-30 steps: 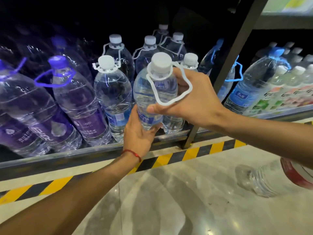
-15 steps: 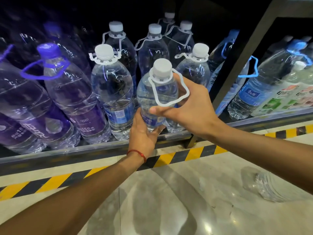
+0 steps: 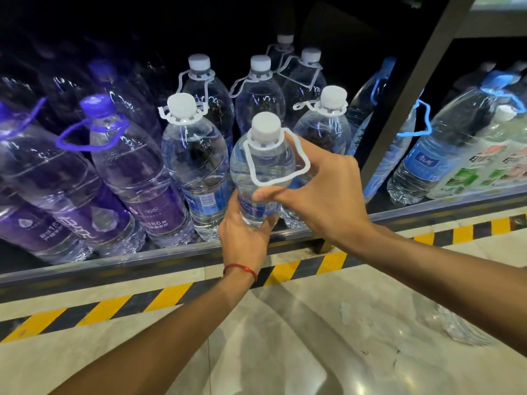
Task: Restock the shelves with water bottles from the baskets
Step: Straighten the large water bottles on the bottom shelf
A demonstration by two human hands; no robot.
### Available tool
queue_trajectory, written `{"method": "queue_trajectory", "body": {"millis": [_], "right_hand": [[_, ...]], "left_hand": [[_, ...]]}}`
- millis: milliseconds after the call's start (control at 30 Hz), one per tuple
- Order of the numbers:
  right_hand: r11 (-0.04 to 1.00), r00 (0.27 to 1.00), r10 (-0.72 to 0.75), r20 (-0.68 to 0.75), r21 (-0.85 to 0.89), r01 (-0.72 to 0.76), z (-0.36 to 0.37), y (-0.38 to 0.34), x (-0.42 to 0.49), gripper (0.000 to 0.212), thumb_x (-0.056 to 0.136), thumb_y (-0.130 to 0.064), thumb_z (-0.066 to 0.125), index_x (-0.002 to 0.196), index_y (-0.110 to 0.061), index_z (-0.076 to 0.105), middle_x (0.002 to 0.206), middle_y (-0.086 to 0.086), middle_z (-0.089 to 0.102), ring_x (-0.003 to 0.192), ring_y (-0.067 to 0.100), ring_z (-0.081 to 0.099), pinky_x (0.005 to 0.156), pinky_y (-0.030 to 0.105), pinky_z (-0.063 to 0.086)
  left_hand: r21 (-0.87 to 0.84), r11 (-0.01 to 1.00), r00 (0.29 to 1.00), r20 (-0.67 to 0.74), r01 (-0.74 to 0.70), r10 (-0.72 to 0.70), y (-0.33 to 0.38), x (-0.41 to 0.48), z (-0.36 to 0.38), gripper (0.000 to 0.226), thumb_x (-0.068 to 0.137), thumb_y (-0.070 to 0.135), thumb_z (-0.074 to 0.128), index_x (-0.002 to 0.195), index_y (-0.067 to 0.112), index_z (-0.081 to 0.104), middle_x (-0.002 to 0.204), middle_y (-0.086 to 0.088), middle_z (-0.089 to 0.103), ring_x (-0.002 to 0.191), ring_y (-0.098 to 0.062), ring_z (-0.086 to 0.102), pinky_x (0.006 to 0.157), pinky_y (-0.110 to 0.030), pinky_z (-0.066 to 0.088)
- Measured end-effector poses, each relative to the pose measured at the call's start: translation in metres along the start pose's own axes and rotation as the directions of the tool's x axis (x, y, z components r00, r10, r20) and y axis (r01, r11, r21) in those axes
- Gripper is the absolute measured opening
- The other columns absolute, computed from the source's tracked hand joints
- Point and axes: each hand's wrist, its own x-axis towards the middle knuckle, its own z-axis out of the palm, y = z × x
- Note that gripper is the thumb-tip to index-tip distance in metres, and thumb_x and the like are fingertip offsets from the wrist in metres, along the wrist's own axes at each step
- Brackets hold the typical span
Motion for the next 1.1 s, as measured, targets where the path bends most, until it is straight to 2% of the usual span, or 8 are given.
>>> {"method": "queue_trajectory", "body": {"millis": [67, 167, 267, 400, 467, 533, 800, 1100], "right_hand": [[1.000, 0.999, -0.029, -0.023, 0.001, 0.029, 0.001, -0.001, -0.001, 0.078, 0.071, -0.053, 0.090, 0.142, -0.034, 0.063, 0.119, -0.020, 0.075, 0.115, 0.000, 0.069, 0.094, 0.041, 0.060], [1.000, 0.999, -0.021, -0.028, 0.022, 0.021, 0.004, -0.002, 0.002, 0.075, 0.074, -0.045, 0.091, 0.143, -0.032, 0.063, 0.122, -0.019, 0.074, 0.115, 0.001, 0.069, 0.096, 0.040, 0.059], [0.997, 0.999, 0.007, -0.036, 0.074, -0.004, 0.006, -0.002, 0.007, 0.076, 0.076, -0.036, 0.092, 0.145, -0.028, 0.061, 0.124, -0.018, 0.074, 0.117, -0.003, 0.067, 0.100, 0.035, 0.058], [0.992, 1.000, 0.015, -0.025, 0.125, -0.012, 0.016, -0.002, 0.012, 0.074, 0.080, -0.027, 0.090, 0.147, -0.026, 0.059, 0.128, -0.018, 0.072, 0.114, 0.003, 0.070, 0.101, 0.033, 0.057], [0.992, 0.999, 0.039, -0.026, 0.124, -0.036, 0.022, 0.000, 0.013, 0.076, 0.082, -0.029, 0.088, 0.150, -0.026, 0.055, 0.135, -0.016, 0.069, 0.109, 0.014, 0.073, 0.100, 0.034, 0.057], [0.989, 0.998, 0.041, -0.044, 0.145, -0.034, 0.025, 0.001, 0.016, 0.074, 0.084, -0.024, 0.087, 0.150, -0.024, 0.055, 0.135, -0.015, 0.069, 0.116, 0.008, 0.070, 0.104, 0.032, 0.055], [0.988, 0.996, 0.084, 0.035, 0.130, -0.088, 0.026, 0.016, 0.014, 0.070, 0.100, -0.015, 0.069, 0.162, -0.019, 0.036, 0.164, -0.003, 0.043, 0.153, 0.010, 0.036, 0.124, 0.040, 0.037], [0.993, 0.998, 0.015, -0.054, 0.120, -0.009, 0.020, 0.015, 0.008, 0.060, 0.101, -0.001, 0.062, 0.157, -0.016, 0.047, 0.157, -0.003, 0.053, 0.149, 0.011, 0.043, 0.120, 0.040, 0.043]], "left_hand": [[0.009, 0.999, 0.999, -0.028, 0.034, -0.034, 0.002, -0.001, -0.002, 0.074, 0.074, 0.039, 0.089, 0.138, 0.020, 0.057, 0.117, -0.002, 0.072, 0.109, -0.015, 0.066, 0.096, -0.042, 0.056], [0.008, 0.999, 0.998, -0.040, 0.053, -0.052, 0.006, 0.000, -0.001, 0.072, 0.075, 0.035, 0.091, 0.138, 0.022, 0.059, 0.111, -0.007, 0.072, 0.105, -0.024, 0.066, 0.094, -0.046, 0.056], [0.023, 0.998, 0.996, -0.065, 0.060, -0.059, 0.013, 0.002, 0.001, 0.070, 0.075, 0.028, 0.091, 0.138, 0.016, 0.060, 0.103, 0.003, 0.070, 0.099, -0.016, 0.064, 0.096, -0.036, 0.054], [-0.015, 0.994, 0.991, -0.077, 0.113, -0.113, 0.010, 0.006, 0.003, 0.073, 0.074, 0.026, 0.091, 0.139, 0.012, 0.059, 0.108, 0.022, 0.060, 0.111, -0.005, 0.061, 0.104, -0.027, 0.049], [-0.029, 0.992, 0.987, -0.097, 0.122, -0.124, 0.007, 0.007, 0.006, 0.076, 0.073, 0.029, 0.091, 0.140, 0.012, 0.057, 0.122, 0.011, 0.066, 0.120, -0.014, 0.064, 0.108, -0.039, 0.050], [-0.021, 0.992, 0.987, -0.101, 0.122, -0.124, 0.006, 0.009, 0.010, 0.077, 0.075, 0.031, 0.089, 0.142, 0.013, 0.056, 0.126, 0.000, 0.070, 0.119, -0.018, 0.066, 0.104, -0.045, 0.053], [0.102, 0.992, 0.997, -0.011, 0.072, -0.072, 0.011, 0.011, 0.008, 0.074, 0.087, 0.035, 0.079, 0.150, 0.013, 0.046, 0.127, -0.009, 0.068, 0.117, -0.028, 0.063, 0.103, -0.045, 0.051], [0.162, 0.984, 0.997, 0.029, 0.071, -0.077, 0.008, 0.015, 0.008, 0.075, 0.087, 0.044, 0.077, 0.148, 0.012, 0.047, 0.116, -0.013, 0.068, 0.108, -0.031, 0.064, 0.095, -0.049, 0.054]]}}
